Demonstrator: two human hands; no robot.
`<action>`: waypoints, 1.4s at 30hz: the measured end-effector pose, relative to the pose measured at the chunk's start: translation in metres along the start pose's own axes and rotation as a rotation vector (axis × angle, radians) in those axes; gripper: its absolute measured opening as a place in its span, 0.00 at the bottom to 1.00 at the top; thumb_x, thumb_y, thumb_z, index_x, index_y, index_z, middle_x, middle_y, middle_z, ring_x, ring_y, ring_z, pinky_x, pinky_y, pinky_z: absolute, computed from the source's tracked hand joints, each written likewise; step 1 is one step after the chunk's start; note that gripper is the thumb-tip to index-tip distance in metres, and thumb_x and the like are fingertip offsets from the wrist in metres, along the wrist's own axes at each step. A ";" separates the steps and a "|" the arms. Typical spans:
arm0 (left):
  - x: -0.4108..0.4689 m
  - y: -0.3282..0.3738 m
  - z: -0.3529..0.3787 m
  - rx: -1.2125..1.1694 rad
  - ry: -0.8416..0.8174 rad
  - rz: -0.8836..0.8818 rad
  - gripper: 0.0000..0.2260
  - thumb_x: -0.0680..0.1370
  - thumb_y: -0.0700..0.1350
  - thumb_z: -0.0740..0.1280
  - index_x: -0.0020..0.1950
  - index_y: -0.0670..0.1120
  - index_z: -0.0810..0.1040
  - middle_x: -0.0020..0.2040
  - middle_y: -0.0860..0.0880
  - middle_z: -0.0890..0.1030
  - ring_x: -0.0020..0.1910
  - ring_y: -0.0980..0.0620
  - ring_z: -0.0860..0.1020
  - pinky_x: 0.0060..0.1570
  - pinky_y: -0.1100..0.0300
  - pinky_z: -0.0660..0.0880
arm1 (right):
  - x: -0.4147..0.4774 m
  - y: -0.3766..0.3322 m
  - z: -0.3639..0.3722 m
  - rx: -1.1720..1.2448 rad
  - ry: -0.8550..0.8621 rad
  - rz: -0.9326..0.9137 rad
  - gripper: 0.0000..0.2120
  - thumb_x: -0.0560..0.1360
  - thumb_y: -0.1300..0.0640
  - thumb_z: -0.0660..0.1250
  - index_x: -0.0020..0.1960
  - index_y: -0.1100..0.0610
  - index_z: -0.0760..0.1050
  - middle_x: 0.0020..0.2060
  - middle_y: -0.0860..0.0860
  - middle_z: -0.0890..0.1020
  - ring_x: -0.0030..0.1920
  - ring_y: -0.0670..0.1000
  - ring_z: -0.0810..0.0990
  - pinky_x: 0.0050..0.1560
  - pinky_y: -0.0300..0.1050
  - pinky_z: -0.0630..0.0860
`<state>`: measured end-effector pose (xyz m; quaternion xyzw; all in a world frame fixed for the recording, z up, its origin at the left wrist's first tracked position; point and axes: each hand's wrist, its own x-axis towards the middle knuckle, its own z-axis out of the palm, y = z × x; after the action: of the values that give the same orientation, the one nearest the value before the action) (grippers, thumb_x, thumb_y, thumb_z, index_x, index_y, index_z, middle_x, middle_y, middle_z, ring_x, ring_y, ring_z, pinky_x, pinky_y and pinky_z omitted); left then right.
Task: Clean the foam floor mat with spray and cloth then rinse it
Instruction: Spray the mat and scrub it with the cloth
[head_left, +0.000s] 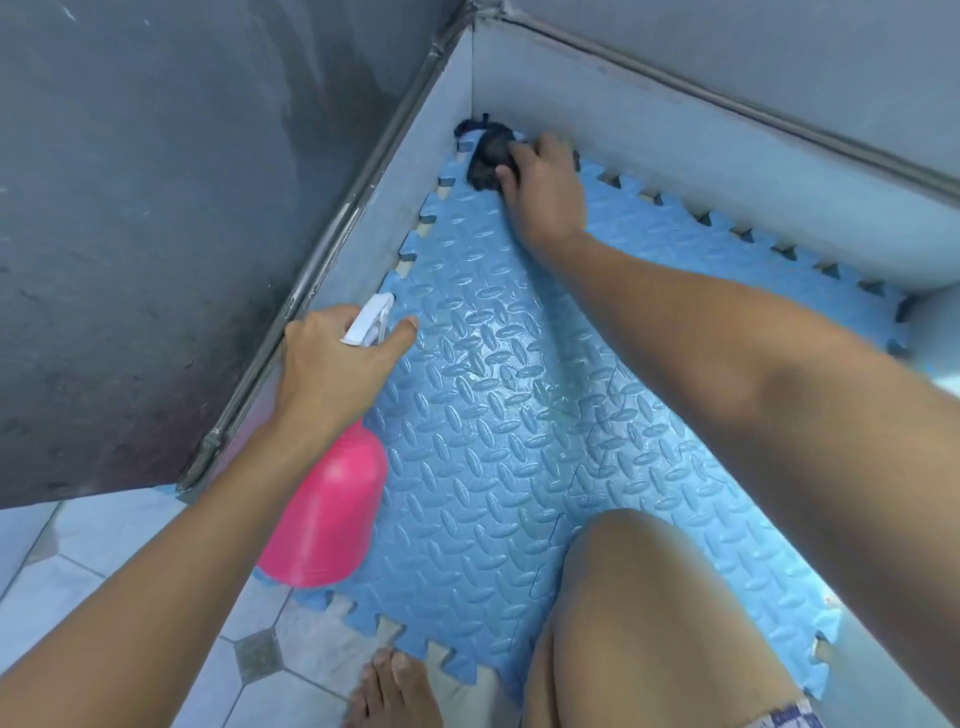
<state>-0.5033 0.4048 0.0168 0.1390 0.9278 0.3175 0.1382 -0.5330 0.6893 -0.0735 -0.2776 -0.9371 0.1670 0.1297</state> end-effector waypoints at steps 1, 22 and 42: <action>0.000 0.000 0.000 -0.003 -0.002 0.005 0.27 0.74 0.59 0.74 0.31 0.39 0.70 0.29 0.37 0.71 0.29 0.45 0.66 0.32 0.54 0.64 | -0.016 -0.013 0.001 0.032 -0.009 -0.052 0.17 0.80 0.49 0.61 0.63 0.57 0.77 0.57 0.58 0.76 0.60 0.60 0.73 0.55 0.54 0.75; 0.008 0.025 0.027 0.029 -0.234 0.181 0.26 0.72 0.62 0.72 0.34 0.38 0.75 0.31 0.37 0.75 0.33 0.39 0.71 0.34 0.50 0.69 | -0.094 0.060 -0.039 0.123 -0.029 -0.005 0.18 0.79 0.46 0.63 0.65 0.52 0.76 0.57 0.54 0.76 0.58 0.55 0.73 0.51 0.49 0.75; 0.008 0.066 0.067 0.092 -0.356 0.258 0.32 0.65 0.70 0.66 0.31 0.39 0.73 0.26 0.43 0.70 0.28 0.44 0.68 0.31 0.53 0.68 | -0.193 0.272 -0.140 -0.162 0.218 0.736 0.19 0.82 0.49 0.59 0.67 0.59 0.72 0.64 0.59 0.72 0.66 0.60 0.70 0.61 0.54 0.73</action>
<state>-0.4766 0.4944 0.0061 0.3165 0.8768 0.2604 0.2514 -0.1995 0.8296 -0.0796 -0.6206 -0.7658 0.0974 0.1376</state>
